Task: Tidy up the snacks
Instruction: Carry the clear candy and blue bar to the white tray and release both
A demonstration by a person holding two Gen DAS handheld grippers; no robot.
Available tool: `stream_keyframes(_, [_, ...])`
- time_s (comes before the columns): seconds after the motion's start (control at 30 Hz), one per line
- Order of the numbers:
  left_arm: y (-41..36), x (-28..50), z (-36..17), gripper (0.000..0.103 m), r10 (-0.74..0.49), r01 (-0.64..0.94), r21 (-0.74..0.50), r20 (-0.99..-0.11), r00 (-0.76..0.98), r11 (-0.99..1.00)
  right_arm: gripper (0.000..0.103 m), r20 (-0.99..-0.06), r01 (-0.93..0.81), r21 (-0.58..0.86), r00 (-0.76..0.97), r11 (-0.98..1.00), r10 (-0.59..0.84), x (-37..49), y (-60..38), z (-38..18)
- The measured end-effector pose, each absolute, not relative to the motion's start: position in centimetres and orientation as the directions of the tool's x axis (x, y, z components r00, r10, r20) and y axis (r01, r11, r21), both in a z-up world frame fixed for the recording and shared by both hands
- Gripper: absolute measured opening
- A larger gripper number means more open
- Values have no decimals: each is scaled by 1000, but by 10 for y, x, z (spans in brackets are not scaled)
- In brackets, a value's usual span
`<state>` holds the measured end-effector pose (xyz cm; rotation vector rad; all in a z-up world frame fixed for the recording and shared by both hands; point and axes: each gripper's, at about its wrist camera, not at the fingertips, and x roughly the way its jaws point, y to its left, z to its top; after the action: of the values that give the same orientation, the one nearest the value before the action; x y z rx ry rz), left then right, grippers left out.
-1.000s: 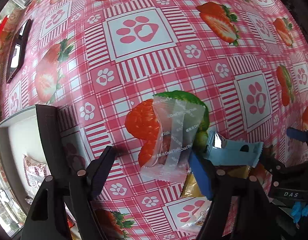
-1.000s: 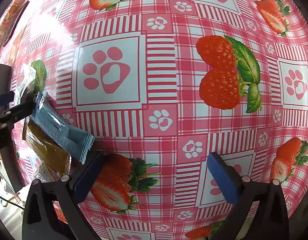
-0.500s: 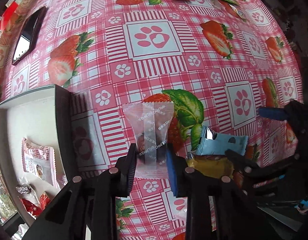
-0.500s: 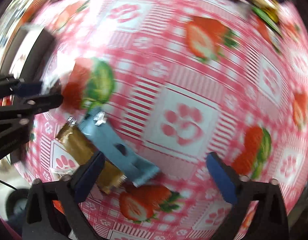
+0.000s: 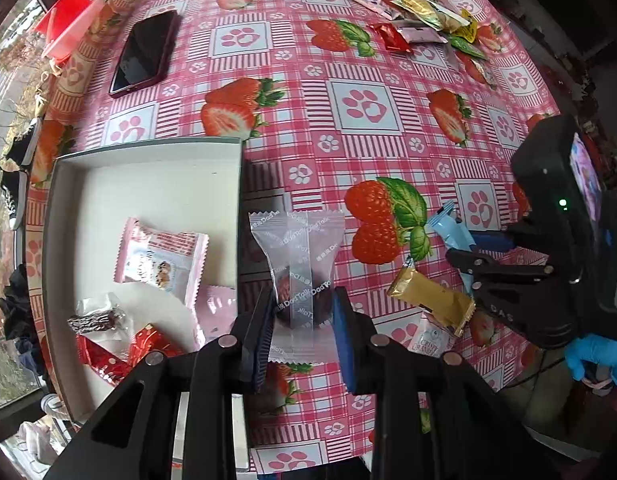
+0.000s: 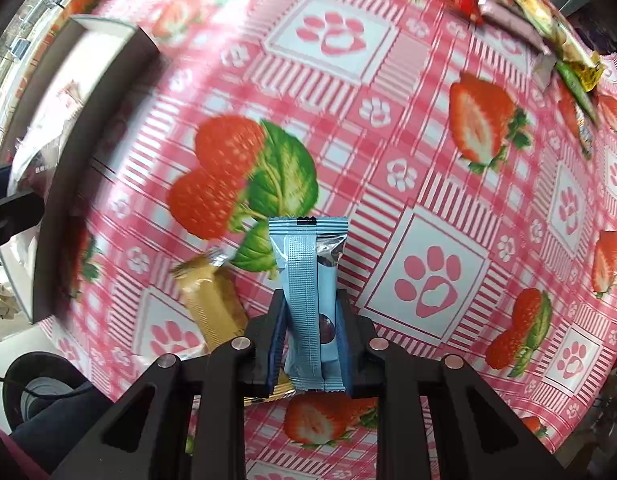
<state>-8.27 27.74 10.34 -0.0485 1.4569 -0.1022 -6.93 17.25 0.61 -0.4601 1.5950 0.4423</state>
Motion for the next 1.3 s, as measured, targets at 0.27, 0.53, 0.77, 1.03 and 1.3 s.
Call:
stream_keyframes(0.27, [324, -95, 115, 31, -75, -42, -82, -986, 147, 996, 24, -998, -541, 61, -30, 839, 54, -35, 212, 62])
stream_keyframes(0.53, [374, -114, 117, 31, -39, -126, -60, -986, 160, 990, 24, -983, -569, 176, -55, 804, 176, -6, 294, 102])
stream_keyframes(0.77, [405, -137, 104, 31, -12, -173, -33, -993, 121, 984, 24, -965, -595, 258, -125, 761, 230, -14, 360, 105])
stream_keyframes(1.03, [415, -153, 91, 68, -11, -193, -25, -997, 71, 981, 73, -958, -592, 284, -200, 754, 203, -43, 382, 77])
stream_keyframes(1.3, [404, -149, 89, 77, -19, -147, -29, -998, 66, 989, 97, -983, -546, 156, -165, 823, 77, -49, 319, 64])
